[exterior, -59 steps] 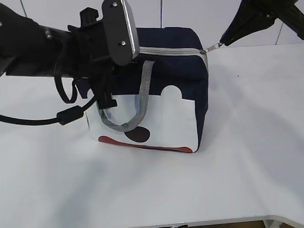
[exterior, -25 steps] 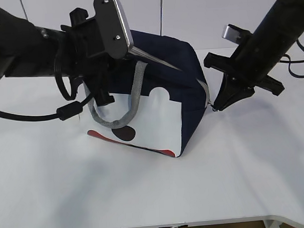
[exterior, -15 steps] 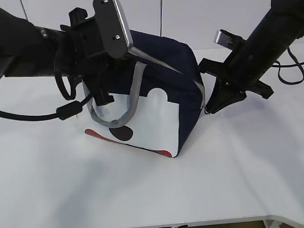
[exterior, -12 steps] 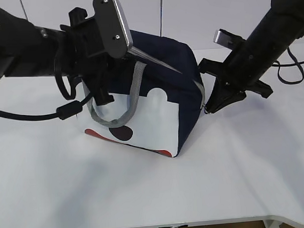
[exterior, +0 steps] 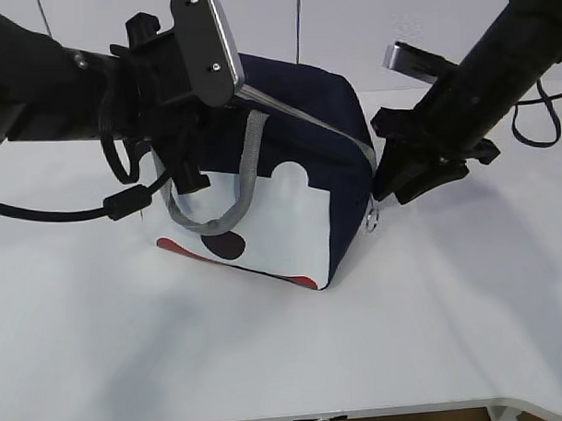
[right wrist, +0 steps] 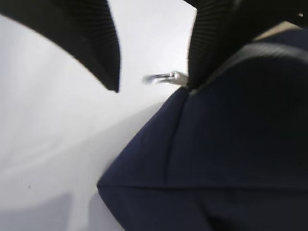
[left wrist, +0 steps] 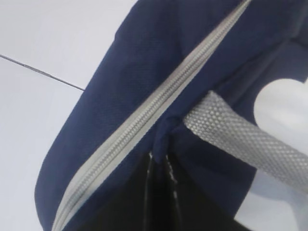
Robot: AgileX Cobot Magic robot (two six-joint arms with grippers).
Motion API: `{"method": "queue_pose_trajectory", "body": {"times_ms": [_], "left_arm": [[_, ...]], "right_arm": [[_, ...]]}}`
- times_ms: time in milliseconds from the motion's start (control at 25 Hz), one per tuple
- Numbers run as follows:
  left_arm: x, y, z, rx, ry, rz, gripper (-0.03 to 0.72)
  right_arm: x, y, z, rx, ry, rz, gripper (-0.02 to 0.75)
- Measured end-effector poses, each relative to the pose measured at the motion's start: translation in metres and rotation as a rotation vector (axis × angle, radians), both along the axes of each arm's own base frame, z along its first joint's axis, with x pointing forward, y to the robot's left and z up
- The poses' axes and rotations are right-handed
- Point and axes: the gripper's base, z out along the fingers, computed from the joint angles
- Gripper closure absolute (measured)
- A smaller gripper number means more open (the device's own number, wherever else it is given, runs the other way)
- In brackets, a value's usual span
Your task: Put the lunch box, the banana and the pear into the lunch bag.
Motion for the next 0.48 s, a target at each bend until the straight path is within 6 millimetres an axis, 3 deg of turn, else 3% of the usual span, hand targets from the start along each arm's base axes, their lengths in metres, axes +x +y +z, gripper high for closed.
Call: {"method": "queue_pose_trajectory", "body": {"times_ms": [120,480], "left_arm": [[0.000,0.000,0.000,0.000,0.000,0.000,0.702],[0.000,0.000,0.000,0.005,-0.005,-0.002,0.702]], "right_arm": [[-0.007,-0.001,0.016,0.005,-0.072,0.105,0.272],[-0.032,-0.002,0.062,-0.027,-0.397,0.570,0.234]]}}
